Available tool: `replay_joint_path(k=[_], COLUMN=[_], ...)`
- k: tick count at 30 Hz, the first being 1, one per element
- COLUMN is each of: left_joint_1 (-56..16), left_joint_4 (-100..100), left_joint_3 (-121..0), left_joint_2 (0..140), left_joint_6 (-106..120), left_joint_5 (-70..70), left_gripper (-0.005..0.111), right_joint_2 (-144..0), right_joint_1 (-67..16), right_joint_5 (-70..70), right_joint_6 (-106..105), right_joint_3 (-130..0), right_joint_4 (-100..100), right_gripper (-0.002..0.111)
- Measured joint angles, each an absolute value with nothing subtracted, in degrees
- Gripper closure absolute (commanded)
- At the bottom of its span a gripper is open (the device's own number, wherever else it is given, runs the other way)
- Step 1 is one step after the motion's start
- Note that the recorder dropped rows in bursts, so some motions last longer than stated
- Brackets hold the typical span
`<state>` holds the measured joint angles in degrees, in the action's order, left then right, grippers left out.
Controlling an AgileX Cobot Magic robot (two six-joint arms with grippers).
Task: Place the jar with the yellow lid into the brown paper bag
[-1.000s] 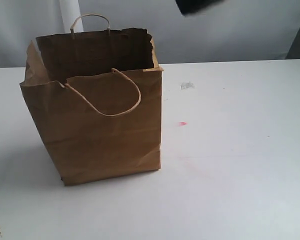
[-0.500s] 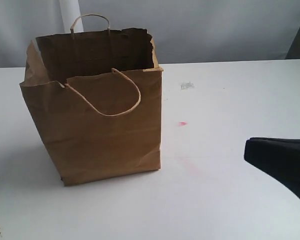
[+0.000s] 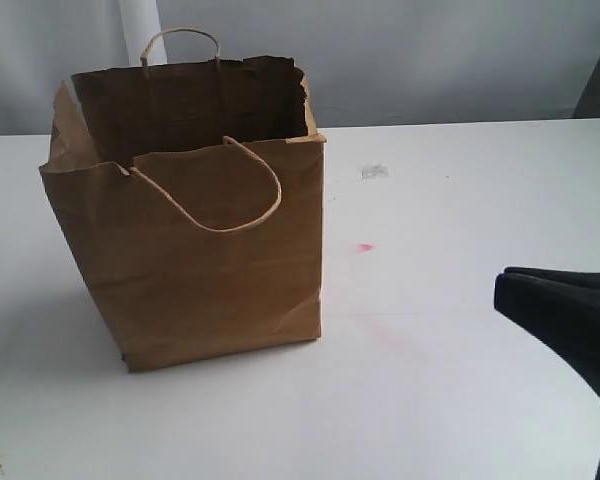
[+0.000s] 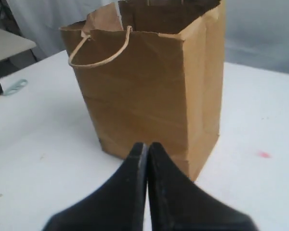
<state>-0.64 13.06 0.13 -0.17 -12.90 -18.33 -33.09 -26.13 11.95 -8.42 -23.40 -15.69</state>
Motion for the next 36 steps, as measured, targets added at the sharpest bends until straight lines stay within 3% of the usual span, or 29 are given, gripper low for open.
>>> replay_joint_path(k=[7, 15, 27, 36], left_joint_1=[-0.6, -0.6, -0.6, -0.6], left_joint_4=[13.1, 13.1, 13.1, 13.1], left_joint_3=[0.1, 0.1, 0.1, 0.1], left_joint_2=[-0.2, -0.2, -0.2, -0.2], left_joint_6=[-12.9, -12.9, -12.9, -12.9], left_joint_5=[-18.3, -18.3, -18.3, -18.3], left_gripper=[0.106, 0.106, 0.106, 0.106], right_joint_2=[-25.7, -14.4, -2.7, -1.5], right_joint_1=[-19.2, -9.6, -5.1, -5.1], right_joint_5=[7.1, -2.6, 3.7, 9.9], right_joint_6=[-9.7, -11.2, -11.8, -11.8], right_joint_3=[-21.7, -11.4, -8.1, -8.1], right_joint_4=[-10.5, -9.2, -8.5, -7.5], right_gripper=[0.108, 0.108, 0.108, 0.108])
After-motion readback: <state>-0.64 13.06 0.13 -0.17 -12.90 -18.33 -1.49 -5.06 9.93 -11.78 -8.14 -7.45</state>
